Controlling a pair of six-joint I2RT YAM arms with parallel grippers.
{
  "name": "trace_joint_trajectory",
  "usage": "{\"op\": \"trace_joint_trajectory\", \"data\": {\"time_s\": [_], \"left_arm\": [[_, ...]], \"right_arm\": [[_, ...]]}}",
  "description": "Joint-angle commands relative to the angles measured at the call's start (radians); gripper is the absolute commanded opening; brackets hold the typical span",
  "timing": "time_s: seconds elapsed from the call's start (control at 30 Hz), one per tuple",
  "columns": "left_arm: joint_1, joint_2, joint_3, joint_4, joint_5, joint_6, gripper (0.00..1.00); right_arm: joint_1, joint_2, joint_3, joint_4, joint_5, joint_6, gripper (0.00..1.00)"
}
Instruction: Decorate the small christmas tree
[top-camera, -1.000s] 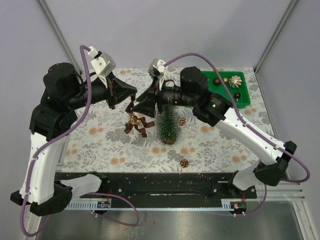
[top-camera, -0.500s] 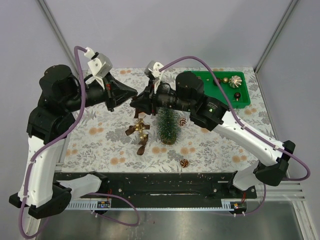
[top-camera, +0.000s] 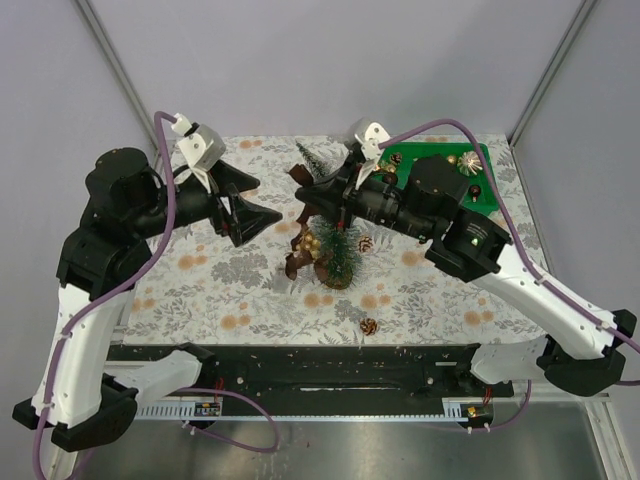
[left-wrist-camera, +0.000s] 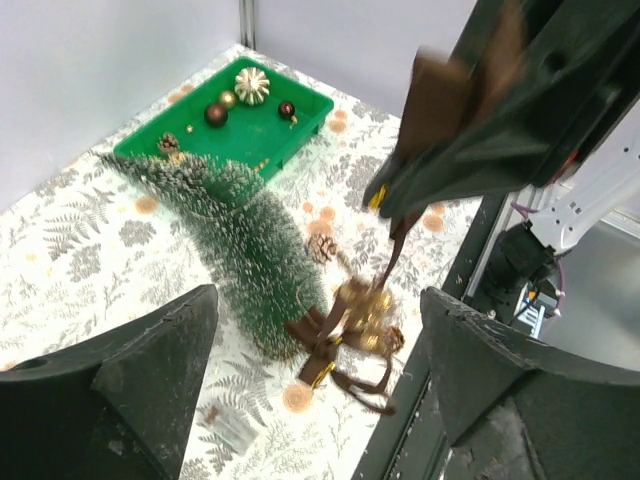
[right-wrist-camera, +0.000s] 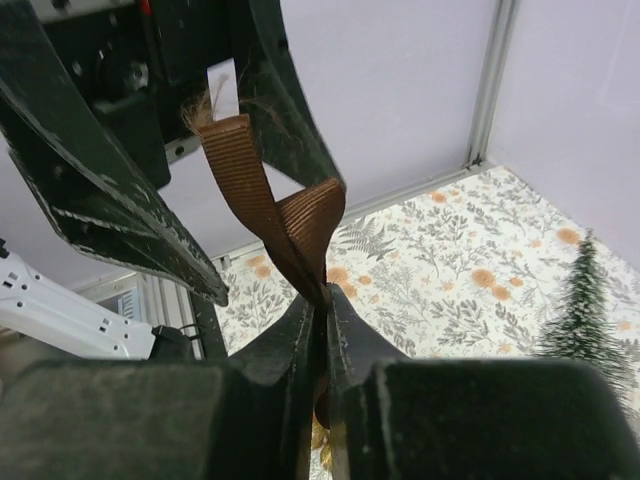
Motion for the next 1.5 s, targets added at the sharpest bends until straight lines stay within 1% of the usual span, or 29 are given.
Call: {"op": "trace_joint_trajectory", "data": {"time_s": [0.0,0.1,0.17,0.23,0.33,0.4,0.57,0.6,0.7,0.77,0.8,0.83,0.9,0.93,1.07,1.1,1.13,1.17,1.2,1.23,1.33,1.47], "left_arm": [[0.001,-0.06,-0.058,0.005,-0.003,0.05,0.87],[0.001,-0.09,-0.141,-0.053,0.12,0.16,0.88],[0.001,-0.117,-0.241,-0.058,0.157,0.214,0.88],[0.001,-0.136,-0.336,-0.032,0.16,0.242,0.91],[0.001,-0.134,-0.43,0.048,0.134,0.244,0.93],[0.001,-0.114,-0.453,0.095,0.129,0.234,0.99],[-0.009,-0.038,-0.438,0.165,0.131,0.244,0.98],[-0.011,-0.019,-0.434,0.174,0.148,0.244,0.95],[-0.011,0.011,-0.447,0.22,0.23,0.209,0.76],[-0.012,0.024,-0.467,0.25,0.276,0.17,0.58],[-0.011,0.03,-0.473,0.267,0.301,0.146,0.48],[-0.011,0.03,-0.48,0.276,0.322,0.135,0.42],[-0.012,0.033,-0.477,0.281,0.368,0.113,0.38],[-0.014,0.033,-0.474,0.281,0.376,0.11,0.38],[-0.014,0.03,-0.461,0.281,0.393,0.089,0.31],[-0.014,0.028,-0.457,0.281,0.41,0.084,0.32],[-0.014,0.025,-0.457,0.281,0.431,0.073,0.41],[-0.014,0.024,-0.457,0.281,0.448,0.067,0.63],[-0.019,0.019,-0.459,0.281,0.461,0.069,0.77],[-0.023,0.019,-0.459,0.277,0.464,0.079,0.85],[-0.028,0.025,-0.457,0.275,0.453,0.096,0.86],[-0.042,0.047,-0.441,0.275,0.465,0.098,0.83]], "right_arm": [[0.007,-0.046,-0.005,-0.001,0.061,-0.028,0.11],[0.007,-0.065,-0.011,-0.004,0.069,-0.026,0.11],[0.007,-0.072,-0.016,-0.004,0.074,-0.023,0.11],[0.009,-0.078,-0.017,-0.01,0.081,-0.026,0.11],[0.007,-0.089,-0.025,-0.014,0.087,-0.024,0.11],[0.007,-0.095,-0.027,-0.014,0.092,-0.024,0.11],[0.007,-0.106,-0.036,-0.002,0.092,-0.014,0.11],[0.007,-0.109,-0.039,0.001,0.091,-0.011,0.11],[0.007,-0.114,-0.044,0.005,0.095,-0.006,0.11],[0.007,-0.117,-0.045,0.005,0.097,-0.005,0.11],[0.007,-0.12,-0.05,0.007,0.098,-0.003,0.11],[0.007,-0.123,-0.05,0.007,0.1,-0.006,0.11],[0.007,-0.128,-0.053,0.007,0.106,-0.009,0.11],[0.007,-0.128,-0.054,0.007,0.11,-0.011,0.11],[0.007,-0.135,-0.065,0.005,0.124,-0.02,0.11],[0.007,-0.135,-0.063,0.007,0.126,-0.021,0.11],[0.009,-0.134,-0.065,0.007,0.126,-0.021,0.11],[0.007,-0.134,-0.065,0.007,0.124,-0.018,0.11],[0.007,-0.135,-0.065,0.005,0.124,-0.02,0.11],[0.007,-0.134,-0.063,0.005,0.126,-0.017,0.1],[0.007,-0.131,-0.059,0.007,0.118,-0.014,0.11],[0.007,-0.126,-0.06,0.015,0.118,-0.008,0.1]]}}
